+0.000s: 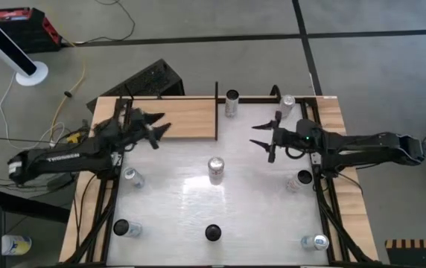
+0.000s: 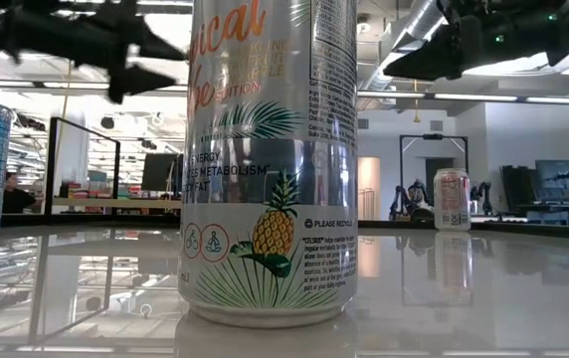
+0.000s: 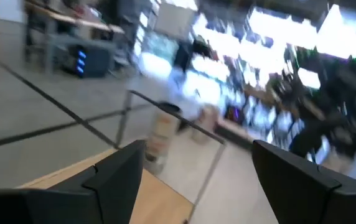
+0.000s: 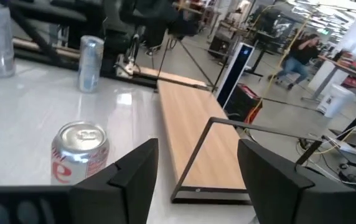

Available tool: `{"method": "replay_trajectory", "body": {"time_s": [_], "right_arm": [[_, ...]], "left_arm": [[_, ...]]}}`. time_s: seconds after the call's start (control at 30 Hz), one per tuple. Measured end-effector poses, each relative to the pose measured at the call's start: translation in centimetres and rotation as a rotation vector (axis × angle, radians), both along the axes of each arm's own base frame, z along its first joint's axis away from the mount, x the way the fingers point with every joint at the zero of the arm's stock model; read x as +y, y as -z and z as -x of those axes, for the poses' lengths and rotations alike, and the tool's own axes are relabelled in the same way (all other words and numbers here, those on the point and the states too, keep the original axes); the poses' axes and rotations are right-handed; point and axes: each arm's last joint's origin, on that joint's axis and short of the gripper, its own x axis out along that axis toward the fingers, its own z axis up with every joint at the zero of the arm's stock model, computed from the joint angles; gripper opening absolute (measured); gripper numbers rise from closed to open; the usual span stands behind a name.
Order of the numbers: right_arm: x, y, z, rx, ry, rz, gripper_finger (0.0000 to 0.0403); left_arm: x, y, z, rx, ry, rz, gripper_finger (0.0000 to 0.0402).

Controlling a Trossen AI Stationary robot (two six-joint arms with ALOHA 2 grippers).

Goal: Place canned beverage on shelf
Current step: Put the bottom silver soda can on the shelf

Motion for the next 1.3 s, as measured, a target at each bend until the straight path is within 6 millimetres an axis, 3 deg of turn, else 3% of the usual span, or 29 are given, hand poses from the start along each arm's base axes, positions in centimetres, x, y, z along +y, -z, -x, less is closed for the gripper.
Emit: {"method": "replay_trajectory", "body": {"time_s": [0.33, 0.47, 0.6, 0.77, 0.97, 1.3], "right_arm": [[0.0, 1.3, 0.2, 0.118, 0.018, -0.093, 0.0244], [0.0, 1.4, 0.3, 0.121, 0.019, -0.097, 0.0244], [0.0, 1.6, 0.3, 0.144, 0.021, -0.101, 0.0244], [0.0, 1.7, 0.4, 0.157, 0.022, -0.105, 0.0244], [0.0, 1.6, 0.3, 0.148, 0.023, -0.105, 0.0244], [0.0, 1.5, 0.3, 0.128, 0.027, -0.117, 0.0244]], "left_arm": [[0.2, -2.7, -12.5, 0.275, 0.354, -0.174, 0.0283], [-0.1, -2.0, -16.3, 0.377, 0.458, -0.23, 0.0283], [-0.3, -0.9, -18.8, 0.434, 0.549, -0.276, 0.0292], [-0.4, -1.2, -20.5, 0.444, 0.687, -0.254, 0.0325], [-0.8, -2.1, -20.6, 0.555, 0.741, -0.256, 0.0365], [-2.9, -0.6, -21.2, 0.659, 0.746, -0.273, 0.0371]]}}
